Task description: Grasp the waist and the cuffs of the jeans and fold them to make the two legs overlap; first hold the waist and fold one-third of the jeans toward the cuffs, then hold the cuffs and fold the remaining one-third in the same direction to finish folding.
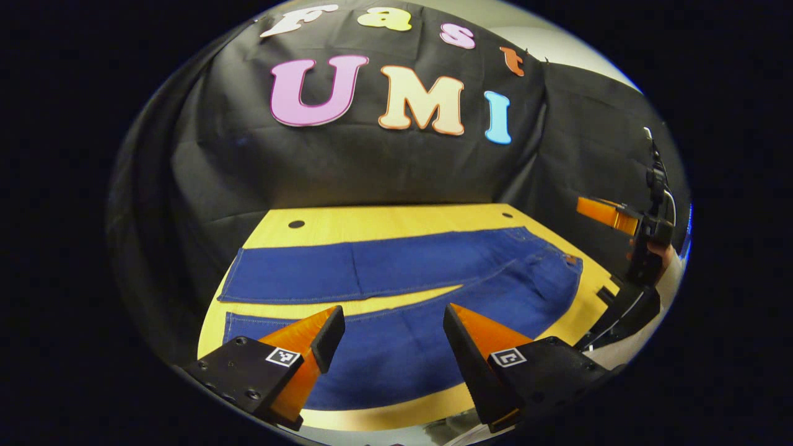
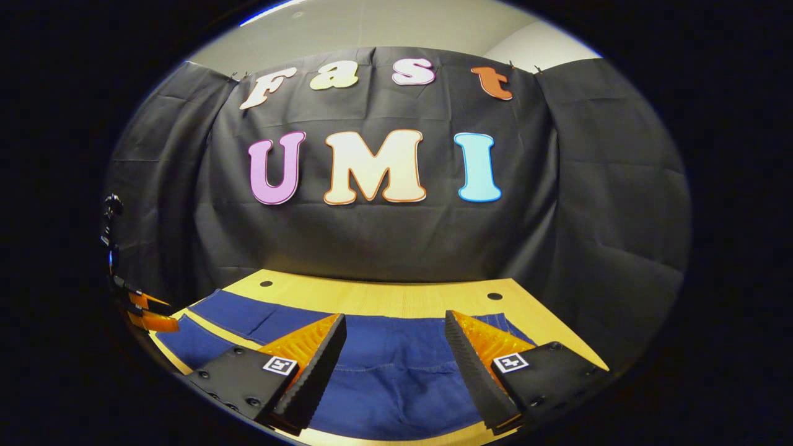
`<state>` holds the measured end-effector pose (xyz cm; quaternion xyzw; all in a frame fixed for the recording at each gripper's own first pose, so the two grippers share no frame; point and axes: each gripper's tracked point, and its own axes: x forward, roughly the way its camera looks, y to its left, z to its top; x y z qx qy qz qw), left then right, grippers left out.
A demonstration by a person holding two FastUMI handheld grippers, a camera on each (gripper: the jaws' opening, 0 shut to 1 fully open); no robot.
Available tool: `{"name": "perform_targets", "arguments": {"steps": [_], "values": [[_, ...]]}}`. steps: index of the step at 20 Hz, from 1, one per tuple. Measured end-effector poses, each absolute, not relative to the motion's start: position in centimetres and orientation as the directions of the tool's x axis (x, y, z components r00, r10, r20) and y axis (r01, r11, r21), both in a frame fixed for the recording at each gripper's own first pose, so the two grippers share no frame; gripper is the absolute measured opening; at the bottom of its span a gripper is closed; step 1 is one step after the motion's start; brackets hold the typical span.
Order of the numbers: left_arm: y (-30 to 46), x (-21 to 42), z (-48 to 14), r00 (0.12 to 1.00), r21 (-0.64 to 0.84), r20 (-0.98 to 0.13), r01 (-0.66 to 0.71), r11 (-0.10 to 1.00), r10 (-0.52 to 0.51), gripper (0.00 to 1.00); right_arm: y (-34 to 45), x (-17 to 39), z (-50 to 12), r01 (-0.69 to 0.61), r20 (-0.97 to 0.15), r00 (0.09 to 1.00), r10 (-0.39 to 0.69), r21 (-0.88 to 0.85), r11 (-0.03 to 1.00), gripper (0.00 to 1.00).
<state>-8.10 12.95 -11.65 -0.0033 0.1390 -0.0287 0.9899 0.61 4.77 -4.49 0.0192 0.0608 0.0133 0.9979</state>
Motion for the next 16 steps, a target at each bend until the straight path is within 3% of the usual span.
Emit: {"name": "perform_targets", "arguments": {"steps": [6,10,16], "values": [[16.8,-13.0,-18.8,0.835,0.069,-0.516,0.263,0.962,-0.191,0.96,4.9,-0.8,-5.9,-0.021,-0.173,0.985,0.019,-0.013,1.0,0.99],[20.2,-15.1,-22.6,0.735,0.093,-0.65,0.331,0.939,-0.195,0.95,4.8,-1.4,-6.8,-0.022,-0.202,0.979,0.015,-0.032,0.999,1.0],[22.9,-16.3,-25.8,0.655,0.104,-0.737,0.349,0.931,-0.164,0.95,3.2,-1.7,-8.4,0.007,-0.262,0.965,-0.026,-0.073,0.997,1.0]]}}
